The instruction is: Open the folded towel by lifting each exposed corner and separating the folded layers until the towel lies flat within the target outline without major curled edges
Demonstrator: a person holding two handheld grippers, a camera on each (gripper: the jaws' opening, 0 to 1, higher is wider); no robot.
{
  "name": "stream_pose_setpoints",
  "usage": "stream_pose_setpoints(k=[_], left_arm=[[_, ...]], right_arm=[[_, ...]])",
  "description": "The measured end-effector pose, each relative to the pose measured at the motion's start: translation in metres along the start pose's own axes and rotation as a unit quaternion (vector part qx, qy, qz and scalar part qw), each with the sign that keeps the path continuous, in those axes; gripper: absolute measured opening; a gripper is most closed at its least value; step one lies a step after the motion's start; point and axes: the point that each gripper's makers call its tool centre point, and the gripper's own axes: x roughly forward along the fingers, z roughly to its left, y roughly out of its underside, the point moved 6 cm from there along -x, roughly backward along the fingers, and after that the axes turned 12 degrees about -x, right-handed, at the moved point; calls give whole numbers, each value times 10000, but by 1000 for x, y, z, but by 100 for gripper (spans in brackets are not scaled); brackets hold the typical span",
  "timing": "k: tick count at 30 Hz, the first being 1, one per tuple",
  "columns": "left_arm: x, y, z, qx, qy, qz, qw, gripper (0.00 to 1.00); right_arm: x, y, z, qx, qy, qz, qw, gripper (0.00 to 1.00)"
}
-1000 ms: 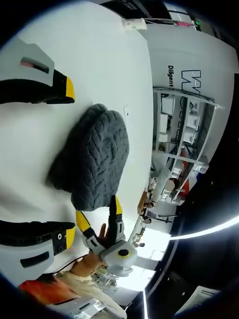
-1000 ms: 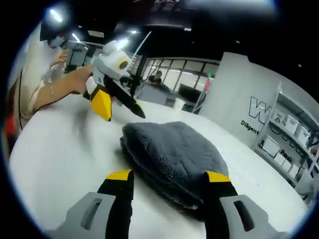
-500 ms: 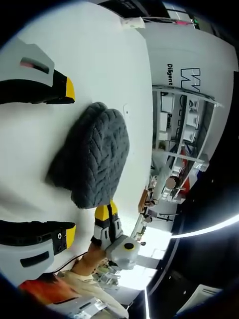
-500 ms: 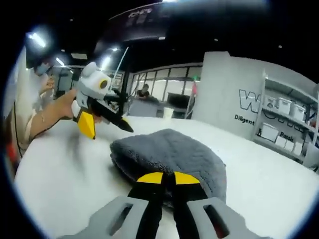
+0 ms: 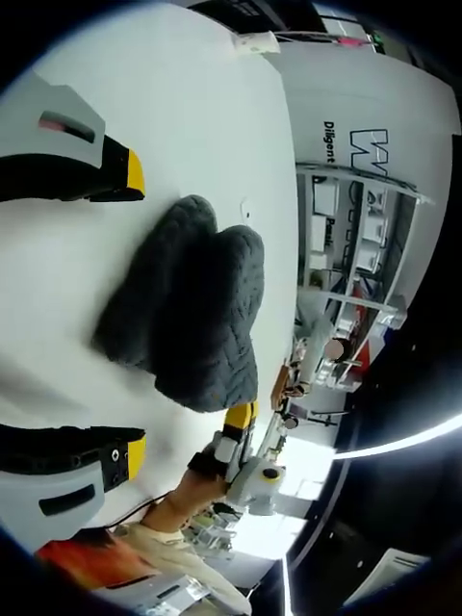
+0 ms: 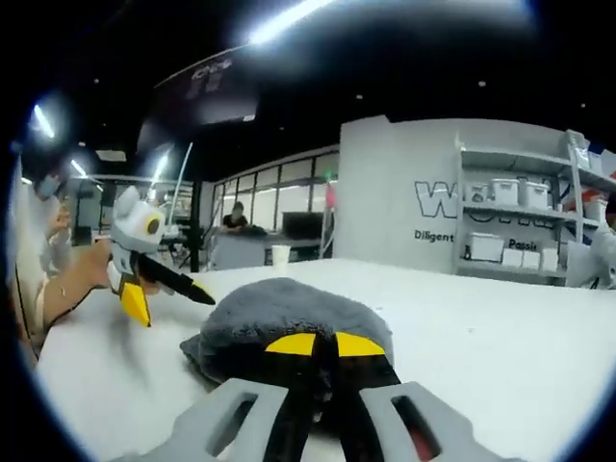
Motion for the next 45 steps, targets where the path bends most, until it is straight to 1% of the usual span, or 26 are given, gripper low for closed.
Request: stream_pose_setpoints(k=[1,4,5,6,9,13,18,22,26,28,30,32,33,35,37,38,41,42,43,44,45], left_arm=[[0,0,0,7,-1,6,10000,96],[0,0,0,14,-5,12,10000,96],[0,0,1,9,-24,21,10000,96],[0,0,1,17,-32,21,10000,96],[-1,0,1,39,-46,23,10000,96],[-1,-1,1,40,-45,12,10000,96],[0,0,1,59,-35,57,10000,96],[0,1,1,48,-43,72,10000,96],[0,1,1,46,-50,66,10000,96],[0,0,1,52,-54,59,10000,96],[-1,0,1,48,-54,51,10000,96],[0,1,2,36,-62,60,10000,96],[0,1,3,35,-68,72,9999,96],[1,2,3,40,-74,90,9999,96],[1,3,2,43,-72,106,9999,96],[1,3,2,44,-69,112,9999,96],[2,3,2,49,-72,129,9999,96],[1,3,3,47,-74,131,9999,96],[1,3,2,45,-72,130,9999,96],[1,3,2,46,-68,127,9999,96],[1,3,2,48,-67,127,9999,95]], right_arm=[[-2,0,-5,42,112,-8,9999,0],[-4,0,-11,60,193,-13,9998,0],[-7,0,-18,170,350,-28,9992,0],[-8,0,-22,184,409,-14,9990,0],[-12,2,-31,199,626,21,9978,0],[-16,4,-41,192,810,66,9965,0],[-23,6,-56,122,1117,169,9935,0],[-28,7,-66,134,1330,201,9908,0],[-35,12,-79,189,1584,300,9867,0],[-37,17,-84,284,1712,443,9838,0],[-38,21,-86,375,1758,502,9824,0],[-41,29,-91,500,1866,697,9787,0],[-42,34,-92,503,1916,866,9763,0],[-43,40,-93,432,1984,1145,9725,0],[-45,49,-94,373,2074,1473,9664,0],[-45,50,-95,369,2081,1516,9656,0],[-46,61,-98,396,2123,1775,9601,0],[-47,62,-99,330,2140,1859,9584,0],[-47,64,-100,140,2139,1998,9561,0],[-46,65,-100,39,2129,2057,9552,0],[-46,65,-100,31,2126,2060,9552,0]])
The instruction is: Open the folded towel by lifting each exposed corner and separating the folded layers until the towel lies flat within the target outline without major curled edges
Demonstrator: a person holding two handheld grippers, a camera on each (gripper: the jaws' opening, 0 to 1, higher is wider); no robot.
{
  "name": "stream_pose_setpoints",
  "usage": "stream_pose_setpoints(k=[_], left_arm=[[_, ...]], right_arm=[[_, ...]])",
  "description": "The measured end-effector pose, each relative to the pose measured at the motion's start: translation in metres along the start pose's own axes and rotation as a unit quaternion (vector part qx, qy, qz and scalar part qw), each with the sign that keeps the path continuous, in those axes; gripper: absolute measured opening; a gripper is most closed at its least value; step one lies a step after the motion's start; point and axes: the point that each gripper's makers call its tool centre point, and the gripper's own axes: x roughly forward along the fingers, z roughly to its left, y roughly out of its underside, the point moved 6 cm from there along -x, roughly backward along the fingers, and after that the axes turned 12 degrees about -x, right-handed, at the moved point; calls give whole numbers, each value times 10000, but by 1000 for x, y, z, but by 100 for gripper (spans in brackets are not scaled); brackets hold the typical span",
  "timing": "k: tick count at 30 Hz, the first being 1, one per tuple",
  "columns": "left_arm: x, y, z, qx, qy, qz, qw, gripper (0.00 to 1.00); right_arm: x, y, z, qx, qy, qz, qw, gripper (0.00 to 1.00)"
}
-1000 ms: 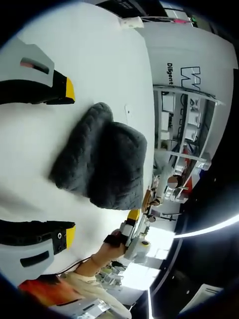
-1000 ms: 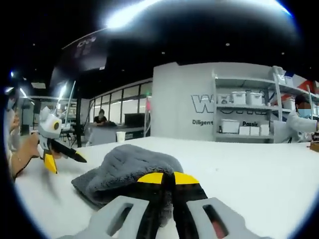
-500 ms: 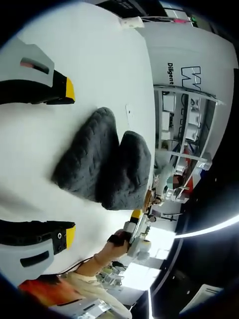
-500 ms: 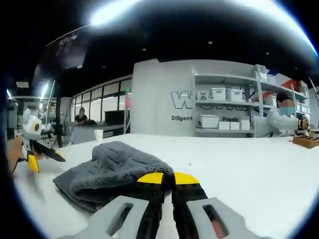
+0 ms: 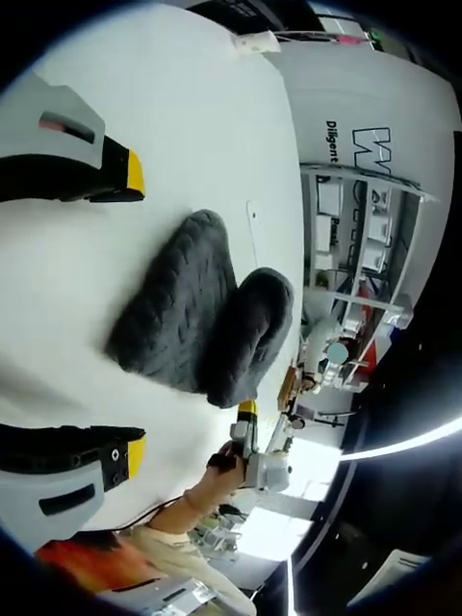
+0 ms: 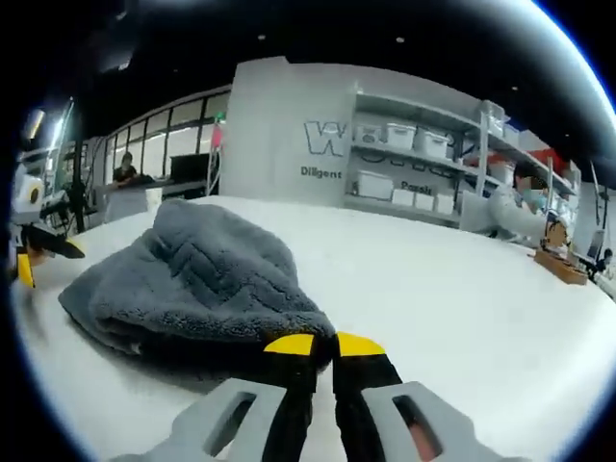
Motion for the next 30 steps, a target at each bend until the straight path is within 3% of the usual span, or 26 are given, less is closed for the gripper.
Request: stream_pose_setpoints(k=[6,9,14,21,25,27,30], left_arm=[[0,1,-2,43,16,47,10000,95],[0,1,-2,46,8,40,10000,95],[0,1,-1,8,12,16,10000,96],[1,2,-1,23,14,54,10000,96],[2,2,2,-12,-27,71,10000,96],[2,2,3,-15,-30,49,10000,96],[2,1,3,-23,-26,37,10000,96]], right_arm=[[4,8,1,-25,-65,234,9997,4],[2,10,-2,-131,45,363,9992,18],[-3,4,-12,-240,150,305,9991,34],[-5,3,-17,-429,18,392,9983,62],[-10,-2,-9,-610,-323,368,9969,66],[-12,-11,5,-627,-702,190,9954,68],[-17,-17,20,-953,-883,160,9914,71]])
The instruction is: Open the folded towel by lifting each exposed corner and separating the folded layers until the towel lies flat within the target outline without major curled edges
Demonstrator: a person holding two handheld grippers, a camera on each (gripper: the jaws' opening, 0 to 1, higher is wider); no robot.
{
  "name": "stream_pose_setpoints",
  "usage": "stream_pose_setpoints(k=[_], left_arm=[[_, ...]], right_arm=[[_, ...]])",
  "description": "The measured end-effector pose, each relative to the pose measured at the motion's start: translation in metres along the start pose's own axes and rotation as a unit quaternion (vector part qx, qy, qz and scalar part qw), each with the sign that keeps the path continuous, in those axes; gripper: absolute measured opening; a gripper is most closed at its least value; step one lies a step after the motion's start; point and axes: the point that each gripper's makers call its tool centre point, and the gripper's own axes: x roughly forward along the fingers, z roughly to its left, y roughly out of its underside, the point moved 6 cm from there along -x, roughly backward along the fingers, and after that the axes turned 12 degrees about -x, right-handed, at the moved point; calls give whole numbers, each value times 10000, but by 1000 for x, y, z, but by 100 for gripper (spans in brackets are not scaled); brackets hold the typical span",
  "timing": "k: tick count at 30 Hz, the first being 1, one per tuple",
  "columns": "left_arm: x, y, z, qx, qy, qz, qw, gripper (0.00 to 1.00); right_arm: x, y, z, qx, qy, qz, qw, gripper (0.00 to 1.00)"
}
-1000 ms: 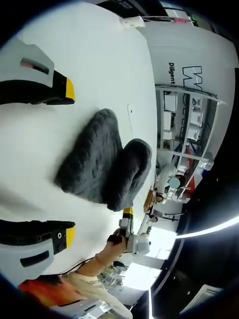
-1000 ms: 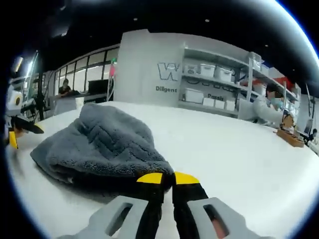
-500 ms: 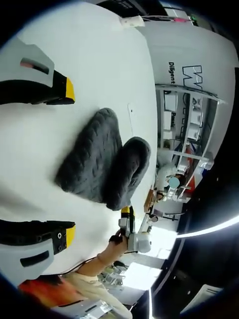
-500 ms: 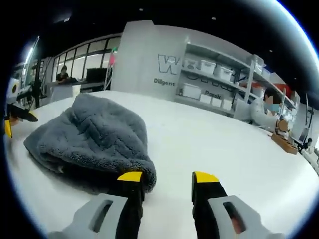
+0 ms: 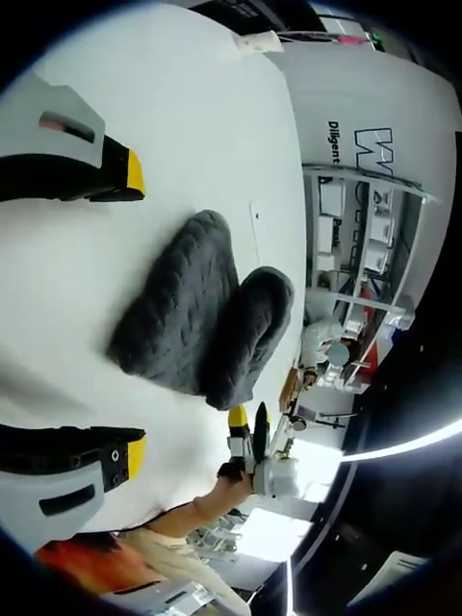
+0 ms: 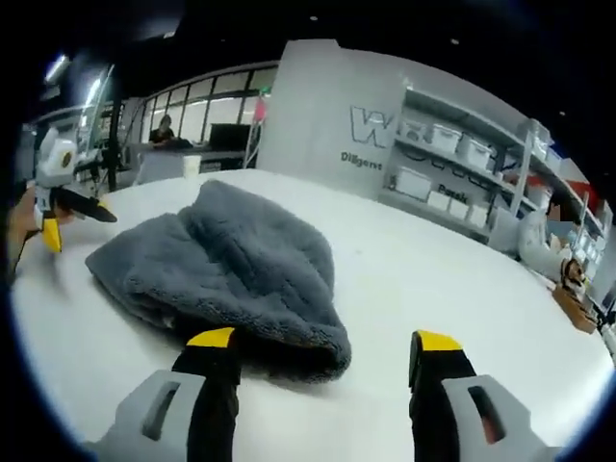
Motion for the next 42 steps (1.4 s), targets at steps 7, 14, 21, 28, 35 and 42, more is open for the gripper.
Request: stream_pose_setpoints(k=[7,14,21,28,35,42], left_arm=[[2,1,1,-2,-14,44,10000,96],[3,2,4,-76,-30,44,10000,96],[2,1,5,-78,-38,42,10000,96],[2,0,2,-57,19,29,10000,96],[0,-1,-1,-1,38,13,10000,96],[0,0,-3,22,42,9,10000,96]], right_arm=[[-2,-22,30,-974,-244,-144,9948,63],[-4,-41,55,-1762,-245,-486,9828,50],[-3,-50,72,-2196,-430,-714,9720,43],[0,-54,86,-2618,-596,-962,9585,28],[4,-54,91,-2496,-807,-1169,9579,2],[2,-54,73,-1804,-701,-1291,9726,0]])
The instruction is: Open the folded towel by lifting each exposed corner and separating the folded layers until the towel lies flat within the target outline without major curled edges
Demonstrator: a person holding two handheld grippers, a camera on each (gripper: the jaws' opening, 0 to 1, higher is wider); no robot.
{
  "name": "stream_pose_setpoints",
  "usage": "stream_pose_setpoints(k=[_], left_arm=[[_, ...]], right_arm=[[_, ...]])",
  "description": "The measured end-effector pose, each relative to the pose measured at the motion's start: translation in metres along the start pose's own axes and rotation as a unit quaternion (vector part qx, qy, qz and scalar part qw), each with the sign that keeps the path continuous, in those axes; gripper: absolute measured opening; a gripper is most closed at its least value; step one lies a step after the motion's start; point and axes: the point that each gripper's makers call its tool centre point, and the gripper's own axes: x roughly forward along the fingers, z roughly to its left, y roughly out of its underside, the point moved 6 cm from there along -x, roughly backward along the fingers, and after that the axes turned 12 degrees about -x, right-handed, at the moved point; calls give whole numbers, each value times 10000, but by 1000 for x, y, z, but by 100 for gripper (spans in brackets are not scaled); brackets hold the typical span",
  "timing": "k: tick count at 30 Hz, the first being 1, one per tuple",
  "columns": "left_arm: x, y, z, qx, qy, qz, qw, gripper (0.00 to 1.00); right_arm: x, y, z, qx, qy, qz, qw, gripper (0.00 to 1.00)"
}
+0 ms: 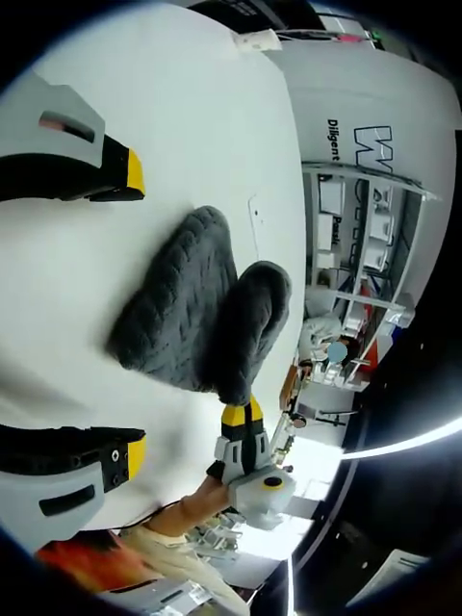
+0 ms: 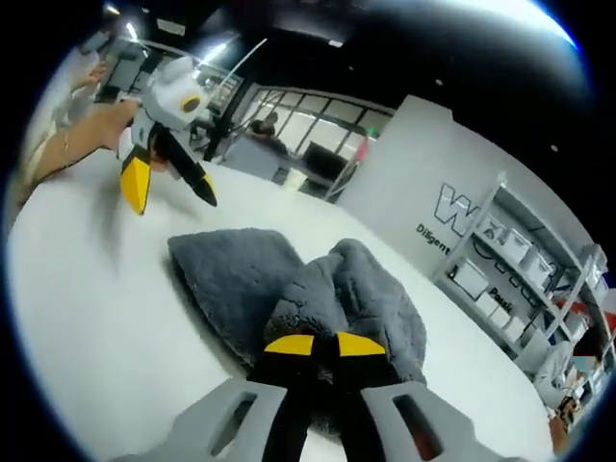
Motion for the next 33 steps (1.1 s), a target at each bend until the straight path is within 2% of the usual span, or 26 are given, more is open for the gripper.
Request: stream_pose_setpoints(k=[4,5,11,16,22,33], left_arm=[[-1,0,0,0,-4,-14,10000,96],[-1,0,-1,-2,-5,-16,10000,96],[-1,0,-2,33,16,-3,10000,96],[0,1,-3,36,21,4,10000,96],[0,2,-4,51,28,17,10000,96],[-1,2,-6,85,38,39,9999,96]], right_arm=[[-7,6,-16,275,395,5,9988,0],[-9,9,-22,432,581,6,9974,0],[-23,23,-46,920,1123,23,9894,0],[-33,32,-61,1138,1476,53,9825,0],[-47,54,-81,1494,2032,308,9672,0],[-66,75,-100,1844,2581,543,9468,0]])
